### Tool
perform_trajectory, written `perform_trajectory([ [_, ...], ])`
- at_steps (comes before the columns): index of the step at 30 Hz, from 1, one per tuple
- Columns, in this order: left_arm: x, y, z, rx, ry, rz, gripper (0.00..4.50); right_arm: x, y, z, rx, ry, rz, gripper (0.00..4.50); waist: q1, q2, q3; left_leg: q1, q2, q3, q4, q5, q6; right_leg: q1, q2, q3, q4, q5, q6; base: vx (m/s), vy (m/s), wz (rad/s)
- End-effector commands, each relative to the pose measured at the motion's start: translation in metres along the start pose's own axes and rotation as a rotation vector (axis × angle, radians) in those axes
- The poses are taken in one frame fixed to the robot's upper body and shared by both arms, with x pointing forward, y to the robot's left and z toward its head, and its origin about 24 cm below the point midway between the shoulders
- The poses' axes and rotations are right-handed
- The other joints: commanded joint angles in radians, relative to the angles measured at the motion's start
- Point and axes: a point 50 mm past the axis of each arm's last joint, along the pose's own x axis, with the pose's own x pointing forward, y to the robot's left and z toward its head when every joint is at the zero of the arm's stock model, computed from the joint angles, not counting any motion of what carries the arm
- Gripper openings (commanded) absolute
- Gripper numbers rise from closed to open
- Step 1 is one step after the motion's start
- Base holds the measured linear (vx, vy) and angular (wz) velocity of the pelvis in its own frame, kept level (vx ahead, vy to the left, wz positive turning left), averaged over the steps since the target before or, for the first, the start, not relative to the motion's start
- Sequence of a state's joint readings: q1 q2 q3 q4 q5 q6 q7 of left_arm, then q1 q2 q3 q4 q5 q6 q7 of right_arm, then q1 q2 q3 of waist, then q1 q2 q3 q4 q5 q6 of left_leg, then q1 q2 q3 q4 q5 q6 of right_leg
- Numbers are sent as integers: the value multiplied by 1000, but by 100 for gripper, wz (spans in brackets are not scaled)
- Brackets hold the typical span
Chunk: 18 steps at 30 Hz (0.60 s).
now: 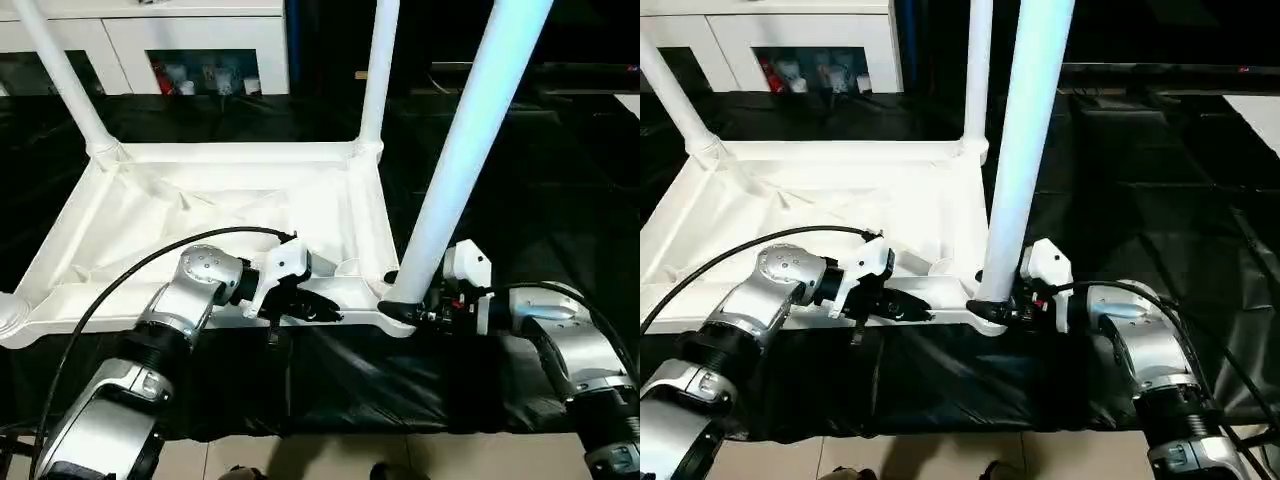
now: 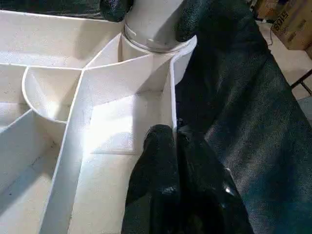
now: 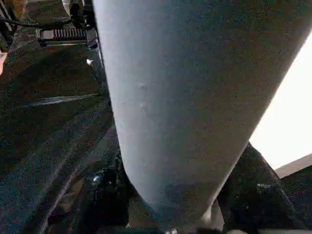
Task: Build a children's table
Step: Rotate leg to tighten
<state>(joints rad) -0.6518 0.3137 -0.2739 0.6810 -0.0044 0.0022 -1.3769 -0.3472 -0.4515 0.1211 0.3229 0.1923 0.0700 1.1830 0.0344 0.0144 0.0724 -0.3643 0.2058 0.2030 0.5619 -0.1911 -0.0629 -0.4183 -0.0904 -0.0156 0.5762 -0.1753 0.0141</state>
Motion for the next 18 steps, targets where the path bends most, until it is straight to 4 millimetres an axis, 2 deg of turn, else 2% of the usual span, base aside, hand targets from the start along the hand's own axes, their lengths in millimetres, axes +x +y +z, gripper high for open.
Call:
perform_trajectory([
  [1,7,0,-9,-42,42,22,0,12,17,-17,92,25,55,200,2,-8,-47,8,22,1,-60,-195,75,49,-29,17,-56,-142,-285,0,0,0],
  [2,11,2,-7,-56,31,67,0,15,19,-19,112,14,-8,200,2,-11,-48,6,23,1,-60,-195,73,50,-28,18,-57,-143,-283,0,0,0],
  [4,15,4,-6,-67,22,102,0,18,20,-21,133,2,-69,199,3,-10,-43,7,23,-2,-68,-234,55,45,-30,17,-64,-221,-264,0,0,0],
  [5,21,5,-4,-74,14,139,0,23,21,-25,164,2,-153,199,3,-10,-43,7,23,-2,-68,-234,55,45,-30,17,-64,-221,-264,0,0,0],
  [6,32,5,0,-86,-6,183,0,32,23,-29,229,-22,-270,199,-3,-12,-33,11,21,-4,-75,-305,24,33,-32,21,-81,-368,-220,0,0,0],
  [7,35,5,2,-91,-13,198,0,35,24,-30,254,-30,-311,198,-4,-12,-30,17,20,-5,-75,-336,11,28,-34,21,-88,-435,-202,-51,3,0],
  [8,45,5,6,-105,-37,227,0,45,24,-33,329,-42,-421,198,-10,-14,-25,20,17,-14,-80,-393,-11,23,-34,19,-97,-560,-155,0,0,0],
  [9,48,5,7,-110,-44,234,0,48,24,-34,351,-48,-453,198,-13,-12,-25,24,16,-22,-85,-428,-23,18,-36,18,-106,-636,-113,0,0,0],
  [10,55,3,10,-113,-58,238,0,58,26,-32,374,-66,-495,198,-14,-4,-25,27,16,-25,-87,-439,-30,16,-38,18,-108,-651,-100,0,0,0],
  [11,60,3,12,-115,-66,241,0,65,28,-30,388,-79,-521,198,-20,0,-23,28,15,-30,-91,-472,-36,13,-36,14,-115,-668,-80,0,0,0],
  [12,66,2,14,-116,-68,246,0,77,28,-27,429,-93,-578,198,-26,-3,-25,25,14,-34,-95,-483,-37,17,-35,11,-117,-657,-70,0,0,0],
  [13,68,2,13,-110,-57,257,0,88,27,-22,456,-107,-623,198,-35,4,-27,22,12,-37,-100,-490,-45,17,-33,9,-117,-635,-70,0,0,0],
  [14,69,2,13,-106,-49,259,0,92,27,-19,461,-109,-638,198,-41,2,-27,21,11,-39,-101,-499,-45,18,-32,7,-117,-629,-69,0,0,0],
  [15,69,2,13,-106,-49,259,0,92,27,-19,461,-109,-638,198,-45,4,-25,22,11,-43,-103,-523,-44,18,-31,6,-119,-626,-67,0,0,0],
  [16,69,2,12,-102,-43,258,0,97,28,-16,452,-103,-631,198,-47,16,-25,24,11,-45,-105,-537,-44,19,-31,5,-120,-617,-68,0,0,0],
  [17,68,3,11,-100,-36,258,0,100,29,-12,412,-97,-610,198,-52,11,-25,23,9,-47,-105,-554,-41,19,-30,5,-123,-598,-73,0,0,0],
  [18,65,3,9,-93,-25,254,0,98,28,-9,365,-88,-609,233,-56,11,-26,21,9,-50,-107,-562,-39,21,-29,6,-122,-569,-82,0,0,0],
])
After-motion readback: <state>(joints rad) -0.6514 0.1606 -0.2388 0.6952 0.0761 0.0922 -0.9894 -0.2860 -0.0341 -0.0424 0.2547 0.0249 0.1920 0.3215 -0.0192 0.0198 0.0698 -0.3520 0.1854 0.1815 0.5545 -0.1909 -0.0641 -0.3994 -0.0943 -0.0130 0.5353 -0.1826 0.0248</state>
